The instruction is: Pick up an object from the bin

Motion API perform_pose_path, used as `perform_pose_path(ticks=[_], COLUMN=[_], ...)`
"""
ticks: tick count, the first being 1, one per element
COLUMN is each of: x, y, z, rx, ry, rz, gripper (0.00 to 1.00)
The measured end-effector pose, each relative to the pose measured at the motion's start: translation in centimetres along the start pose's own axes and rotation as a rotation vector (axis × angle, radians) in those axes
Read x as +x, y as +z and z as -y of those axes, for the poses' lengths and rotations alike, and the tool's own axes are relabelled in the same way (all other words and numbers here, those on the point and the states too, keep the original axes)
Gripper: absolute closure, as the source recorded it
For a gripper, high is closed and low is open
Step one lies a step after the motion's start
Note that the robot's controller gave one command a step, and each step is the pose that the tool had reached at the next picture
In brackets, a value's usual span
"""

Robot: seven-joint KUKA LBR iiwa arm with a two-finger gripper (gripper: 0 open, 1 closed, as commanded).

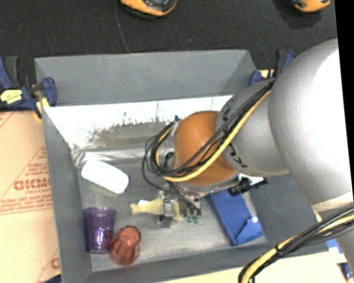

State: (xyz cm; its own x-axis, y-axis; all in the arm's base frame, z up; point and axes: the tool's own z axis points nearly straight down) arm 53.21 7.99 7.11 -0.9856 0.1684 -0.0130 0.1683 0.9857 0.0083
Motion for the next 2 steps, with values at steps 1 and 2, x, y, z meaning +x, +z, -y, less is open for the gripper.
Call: perform_pose_path(ticks=[1, 2], x=[0.0, 2.0], y=[0.0, -6.3], z=[0.0, 0.9], rx=[0.0, 0.001], ry=[0.001, -0.006], rz=[0.0, -0.005], gripper=[1.0, 1.0])
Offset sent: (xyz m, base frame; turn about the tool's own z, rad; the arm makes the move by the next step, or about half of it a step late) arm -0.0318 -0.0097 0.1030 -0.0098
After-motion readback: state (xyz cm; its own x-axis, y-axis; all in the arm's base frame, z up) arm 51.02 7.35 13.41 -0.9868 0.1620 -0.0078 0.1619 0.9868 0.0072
